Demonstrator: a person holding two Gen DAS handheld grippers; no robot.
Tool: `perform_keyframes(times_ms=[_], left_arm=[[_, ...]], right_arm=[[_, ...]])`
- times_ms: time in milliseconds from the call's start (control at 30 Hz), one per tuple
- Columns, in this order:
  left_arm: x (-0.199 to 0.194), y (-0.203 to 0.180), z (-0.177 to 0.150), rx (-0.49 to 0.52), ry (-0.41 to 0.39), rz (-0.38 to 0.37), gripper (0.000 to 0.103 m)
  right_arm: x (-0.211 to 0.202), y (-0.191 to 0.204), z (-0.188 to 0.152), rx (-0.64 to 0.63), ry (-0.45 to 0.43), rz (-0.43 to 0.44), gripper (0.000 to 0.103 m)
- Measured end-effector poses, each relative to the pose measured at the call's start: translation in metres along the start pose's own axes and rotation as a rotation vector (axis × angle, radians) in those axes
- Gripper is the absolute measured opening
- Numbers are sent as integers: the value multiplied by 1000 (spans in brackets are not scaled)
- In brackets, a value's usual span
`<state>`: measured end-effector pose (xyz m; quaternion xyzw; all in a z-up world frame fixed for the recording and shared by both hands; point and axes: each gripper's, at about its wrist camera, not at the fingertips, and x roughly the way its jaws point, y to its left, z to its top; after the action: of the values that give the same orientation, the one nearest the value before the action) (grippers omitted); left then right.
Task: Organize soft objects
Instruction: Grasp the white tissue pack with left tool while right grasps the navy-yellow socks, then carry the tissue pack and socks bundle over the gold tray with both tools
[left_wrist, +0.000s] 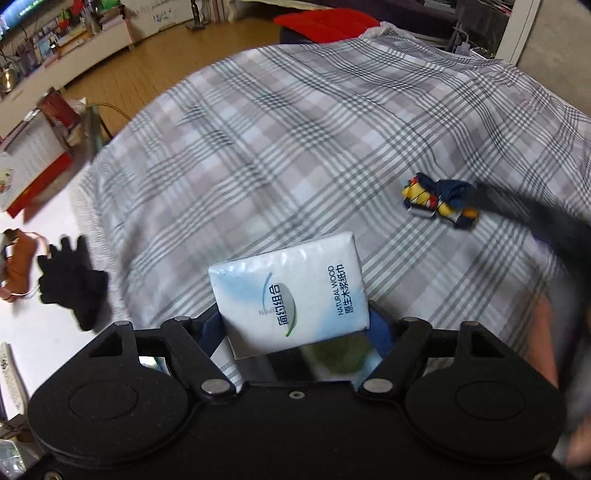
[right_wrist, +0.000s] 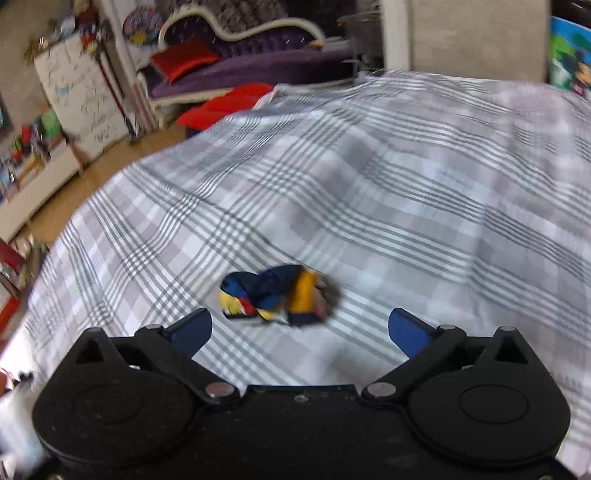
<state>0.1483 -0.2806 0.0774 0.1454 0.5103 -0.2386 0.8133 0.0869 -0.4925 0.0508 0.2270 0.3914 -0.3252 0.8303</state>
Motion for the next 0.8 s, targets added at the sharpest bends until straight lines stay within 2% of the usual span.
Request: perform_keyframes(times_ms=[133,367,400,433,467,633,800], left_arm=[[-12,31,-23,-33,0,-8,72],[-22,83,-67,-94,-11,40,72],[-23,90,-73,-103,-10,43,72],[-24,96,-79,-113,-8,48,72],[-25,103,-85,-125,-6,52,72],[-29,136,-111,-204,6,63,72],[-43,162,-135,-249,-10,84,72]], right_arm=[[48,27,16,-4,90,-25,103],[105,48,14,-64,114,-142,100],[111,48,13,-77,124,-169,86],[115,48,11,-94,128,-179,79],[116,47,9,-105,127,-179,77],[79,39,8,-115,107,-155,75],[-19,39,-4,-200,6,-131,75]])
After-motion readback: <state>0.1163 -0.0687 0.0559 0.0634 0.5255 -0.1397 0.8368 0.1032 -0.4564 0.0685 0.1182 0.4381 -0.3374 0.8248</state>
